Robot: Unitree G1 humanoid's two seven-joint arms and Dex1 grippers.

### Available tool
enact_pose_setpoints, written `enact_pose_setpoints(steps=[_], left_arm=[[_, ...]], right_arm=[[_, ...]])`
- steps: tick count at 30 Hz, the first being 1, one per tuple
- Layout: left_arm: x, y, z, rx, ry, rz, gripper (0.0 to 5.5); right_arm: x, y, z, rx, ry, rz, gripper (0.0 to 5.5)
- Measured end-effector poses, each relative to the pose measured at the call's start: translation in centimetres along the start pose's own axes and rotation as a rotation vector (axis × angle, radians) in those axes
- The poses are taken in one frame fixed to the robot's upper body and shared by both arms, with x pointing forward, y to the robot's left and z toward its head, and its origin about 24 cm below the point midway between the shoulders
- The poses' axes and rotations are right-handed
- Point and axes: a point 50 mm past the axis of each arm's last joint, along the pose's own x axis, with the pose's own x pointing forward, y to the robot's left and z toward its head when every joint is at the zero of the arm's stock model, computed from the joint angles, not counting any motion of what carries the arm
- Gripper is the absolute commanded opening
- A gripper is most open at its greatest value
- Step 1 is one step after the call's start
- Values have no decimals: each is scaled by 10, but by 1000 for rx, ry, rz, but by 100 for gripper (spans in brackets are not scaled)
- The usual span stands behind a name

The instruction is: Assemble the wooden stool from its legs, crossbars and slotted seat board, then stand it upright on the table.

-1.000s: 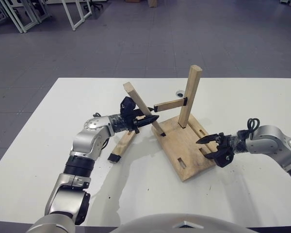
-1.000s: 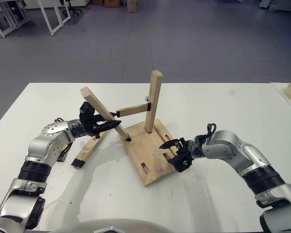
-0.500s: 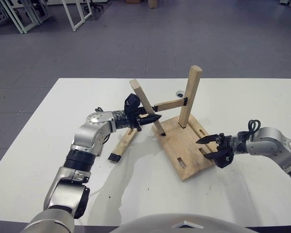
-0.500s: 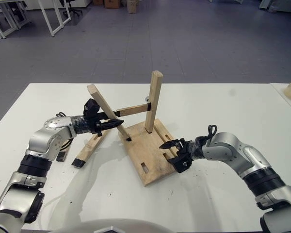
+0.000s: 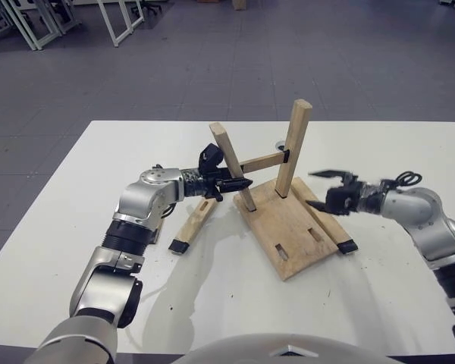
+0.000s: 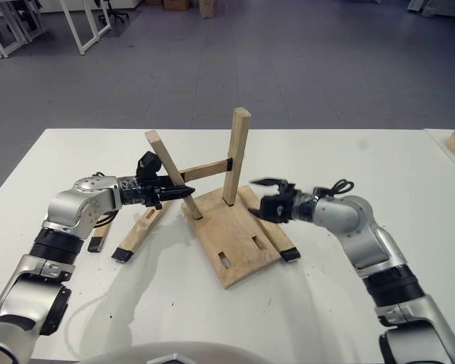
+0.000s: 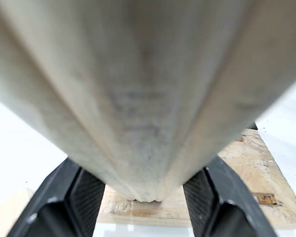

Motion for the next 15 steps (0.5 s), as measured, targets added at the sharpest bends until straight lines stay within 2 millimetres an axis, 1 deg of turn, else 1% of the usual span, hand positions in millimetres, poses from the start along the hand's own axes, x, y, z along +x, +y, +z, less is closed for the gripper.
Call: enact_pose_setpoints(steps=[2, 3, 4, 5, 6, 7, 8, 9, 10, 11, 12, 13, 15], left_arm=[[0, -2, -1, 6, -2, 7, 205], [0, -3, -1, 10, -4, 9, 205], [0, -4, -1, 15, -6, 14, 205], [1, -5, -1, 16, -8, 18, 205], [1, -5, -2, 17, -10, 27, 205], [2, -6, -2, 17, -12, 28, 205], [3, -7, -2, 17, -13, 29, 205], [3, -7, -1, 19, -15, 29, 205], [3, -8, -1, 21, -15, 30, 205], [4, -8, -1, 22, -16, 33, 205], [5, -9, -1, 22, -19, 36, 205], [6, -10, -1, 25, -21, 41, 205], [9, -12, -1, 26, -21, 53, 205]], right_arm=[[13, -23, 26, 45, -103, -132, 254], [22, -36, 40, 55, -154, -197, 229], [32, -48, 54, 60, -198, -261, 218], [40, -54, 62, 49, -216, -292, 191], [53, -59, 67, 43, -212, -328, 172], [62, -60, 71, 36, -219, -336, 151], [74, -57, 72, 19, -205, -318, 136], [84, -49, 68, 2, -180, -267, 116], [92, -38, 59, -2, -138, -202, 93], [100, -23, 47, 5, -83, -96, 66], [107, -3, 27, 22, 7, 39, 39], [108, 4, 18, 41, 39, 91, 23], [109, 3, 16, 19, 62, 173, 10]])
